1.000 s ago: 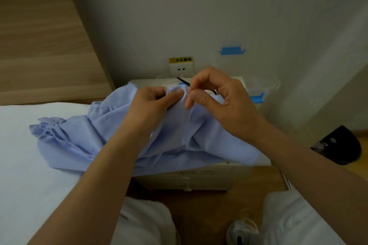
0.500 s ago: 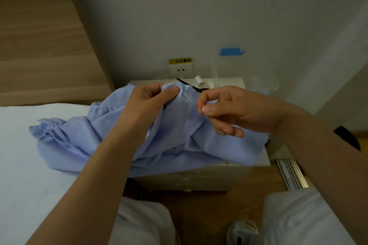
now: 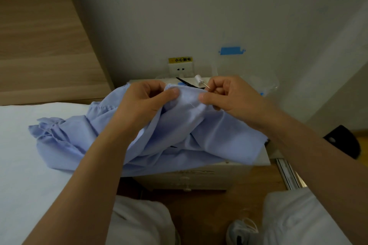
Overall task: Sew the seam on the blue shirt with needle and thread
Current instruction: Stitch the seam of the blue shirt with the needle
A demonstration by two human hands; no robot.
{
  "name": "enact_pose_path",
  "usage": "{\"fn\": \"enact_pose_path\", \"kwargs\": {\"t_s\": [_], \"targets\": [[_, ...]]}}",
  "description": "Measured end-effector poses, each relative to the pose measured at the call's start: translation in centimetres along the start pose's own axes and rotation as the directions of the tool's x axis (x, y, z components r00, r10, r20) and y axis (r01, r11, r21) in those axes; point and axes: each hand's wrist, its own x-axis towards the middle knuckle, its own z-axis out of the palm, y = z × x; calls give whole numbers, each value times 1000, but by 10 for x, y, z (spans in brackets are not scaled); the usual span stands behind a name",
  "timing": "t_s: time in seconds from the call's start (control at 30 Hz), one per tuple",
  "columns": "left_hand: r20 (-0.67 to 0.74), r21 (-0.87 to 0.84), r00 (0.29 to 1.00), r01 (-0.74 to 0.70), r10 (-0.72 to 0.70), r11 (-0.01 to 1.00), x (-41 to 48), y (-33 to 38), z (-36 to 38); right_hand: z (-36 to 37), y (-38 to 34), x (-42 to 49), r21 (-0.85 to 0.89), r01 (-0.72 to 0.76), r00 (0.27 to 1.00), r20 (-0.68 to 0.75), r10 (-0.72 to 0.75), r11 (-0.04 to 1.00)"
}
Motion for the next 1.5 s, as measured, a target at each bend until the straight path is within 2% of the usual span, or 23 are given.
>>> {"fn": "enact_pose_path", "kwargs": {"t_s": [0.17,0.3,0.43,0.5,0.73,0.87,1.07,1.17,1.23,1.3,1.37,1.43,1.5], "targets": [[34,46,998,-45,43,998,0,4,-2,-4,-1,0,-47,39,999,-15,-40,998],[85,-35,995,-43,45,998,0,4,-5,-4,-1,1,-46,70,996,-50,-73,996],[5,-37,1000,-10,10,999,1,0,-1,2,0,-1,-12,152,974,-168,-152,988],[-25,-76,1000,12,-14,997,3,0,-1,5,-1,-4,0,216,960,-184,-212,976],[56,-136,997,67,-60,988,1,-1,4,17,3,-3,-141,226,969,-69,-237,964],[19,-110,998,58,-57,992,4,-6,4,12,-3,-6,-103,223,974,62,-217,969],[-133,-79,990,38,-48,996,5,-12,10,13,-10,-15,-28,268,923,293,-248,963],[-153,-15,988,26,-28,1000,6,-13,7,14,-6,-14,-42,218,925,326,-193,975],[-153,-43,988,17,-24,999,8,-14,5,14,-3,-13,-65,184,931,331,-152,981],[-170,-119,985,18,-38,993,9,-14,3,13,0,-12,-89,167,945,297,-134,982],[-178,-172,982,24,-55,985,10,-13,2,11,2,-9,-68,129,974,197,-114,989],[-171,-196,984,24,-58,980,11,-13,2,8,3,-6,19,77,993,87,-79,997],[-162,-202,985,23,-57,979,10,-12,2,5,2,-5,123,27,998,47,-33,992]]}}
